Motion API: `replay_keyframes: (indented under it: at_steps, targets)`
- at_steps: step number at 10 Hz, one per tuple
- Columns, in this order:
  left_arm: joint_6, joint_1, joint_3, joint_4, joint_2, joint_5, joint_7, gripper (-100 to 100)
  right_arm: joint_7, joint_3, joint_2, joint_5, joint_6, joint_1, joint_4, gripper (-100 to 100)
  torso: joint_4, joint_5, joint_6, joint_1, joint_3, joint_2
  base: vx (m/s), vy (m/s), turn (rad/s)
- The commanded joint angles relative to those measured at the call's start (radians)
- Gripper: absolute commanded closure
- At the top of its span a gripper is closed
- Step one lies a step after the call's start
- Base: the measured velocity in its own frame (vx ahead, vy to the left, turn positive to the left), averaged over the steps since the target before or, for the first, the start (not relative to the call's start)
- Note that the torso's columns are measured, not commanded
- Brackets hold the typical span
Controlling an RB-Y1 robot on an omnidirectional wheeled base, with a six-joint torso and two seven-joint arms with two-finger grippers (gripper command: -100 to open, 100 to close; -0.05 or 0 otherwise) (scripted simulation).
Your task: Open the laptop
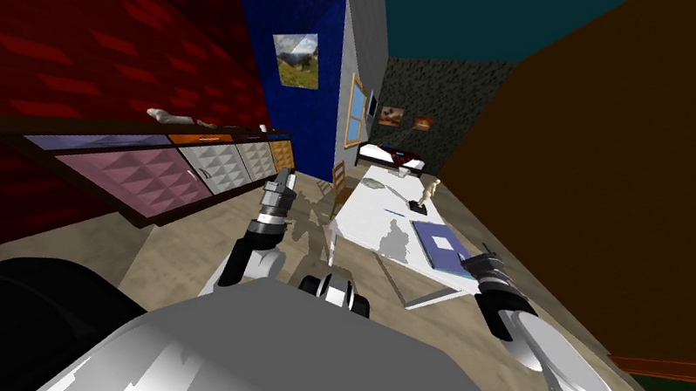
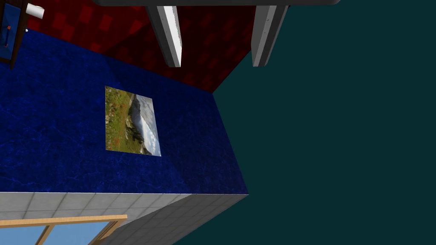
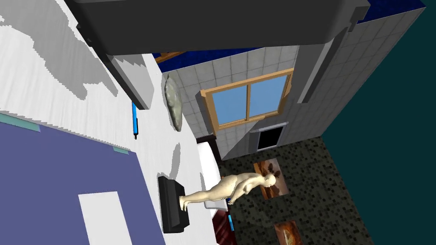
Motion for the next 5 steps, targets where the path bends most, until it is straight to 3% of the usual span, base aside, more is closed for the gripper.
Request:
replay_keyframes:
  at_steps: [1,5]
  targets:
    - [0.000,0.000,0.000,0.000,0.000,0.000,0.000,0,0.057,0.009,-0.012,0.061,0.029,0.023,-0.028,-100,0.000,0.000,0.000,0.000,0.000,0.000,0.001,-0.026,0.034]
    - [0.000,0.000,0.000,0.000,0.000,0.000,0.000,0,0.134,0.020,-0.029,0.148,0.066,0.055,-0.066,-100,0.000,0.000,0.000,0.000,0.000,0.000,-0.002,-0.025,0.037]
